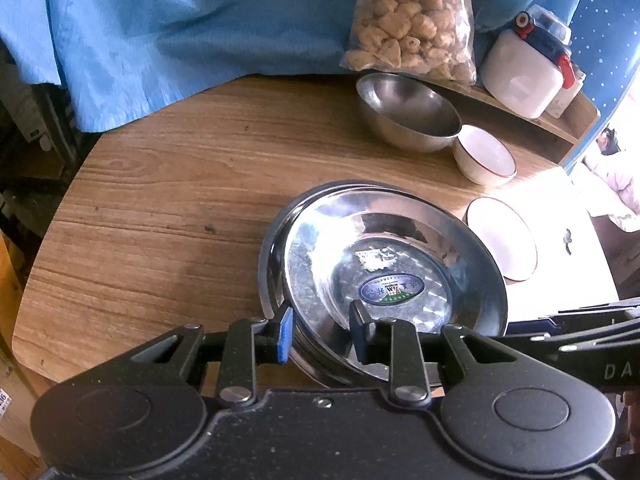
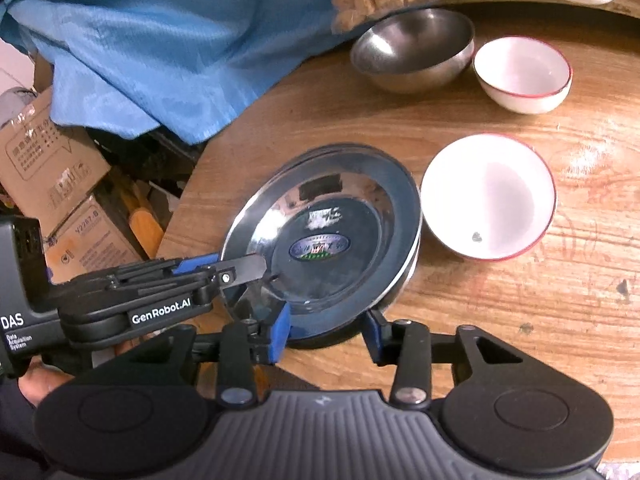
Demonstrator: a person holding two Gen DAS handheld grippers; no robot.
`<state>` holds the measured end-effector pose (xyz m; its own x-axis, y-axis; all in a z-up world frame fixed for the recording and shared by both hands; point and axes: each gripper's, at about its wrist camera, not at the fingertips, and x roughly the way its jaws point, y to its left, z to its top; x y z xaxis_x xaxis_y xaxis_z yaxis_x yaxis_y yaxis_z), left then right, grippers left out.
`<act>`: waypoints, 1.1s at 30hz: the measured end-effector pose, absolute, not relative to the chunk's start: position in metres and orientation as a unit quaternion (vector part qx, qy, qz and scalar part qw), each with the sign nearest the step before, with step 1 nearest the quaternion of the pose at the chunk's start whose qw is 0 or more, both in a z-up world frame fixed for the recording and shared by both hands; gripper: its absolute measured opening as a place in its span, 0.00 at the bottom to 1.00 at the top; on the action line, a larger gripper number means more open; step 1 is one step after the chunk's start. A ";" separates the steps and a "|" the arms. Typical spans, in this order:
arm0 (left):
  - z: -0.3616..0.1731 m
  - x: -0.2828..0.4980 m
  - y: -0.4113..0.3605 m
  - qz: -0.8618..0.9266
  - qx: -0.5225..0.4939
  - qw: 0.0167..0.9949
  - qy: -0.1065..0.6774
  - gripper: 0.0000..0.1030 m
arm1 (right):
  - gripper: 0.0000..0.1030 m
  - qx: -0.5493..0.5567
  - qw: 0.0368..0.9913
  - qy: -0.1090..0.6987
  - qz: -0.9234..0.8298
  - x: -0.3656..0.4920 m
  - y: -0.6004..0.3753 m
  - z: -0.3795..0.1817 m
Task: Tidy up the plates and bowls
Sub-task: 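Carry the logo-centred plate with both grippers and lower it onto the stacked plates, then open both grippers to release the logo-centred plate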
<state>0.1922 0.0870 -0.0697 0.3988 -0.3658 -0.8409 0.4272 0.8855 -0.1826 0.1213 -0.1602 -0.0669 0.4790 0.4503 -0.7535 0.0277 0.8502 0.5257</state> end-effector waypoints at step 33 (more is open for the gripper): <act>-0.039 0.235 0.066 -0.151 -0.013 0.882 0.445 0.99 | 0.99 0.195 0.867 0.437 0.140 0.114 -0.178 -0.025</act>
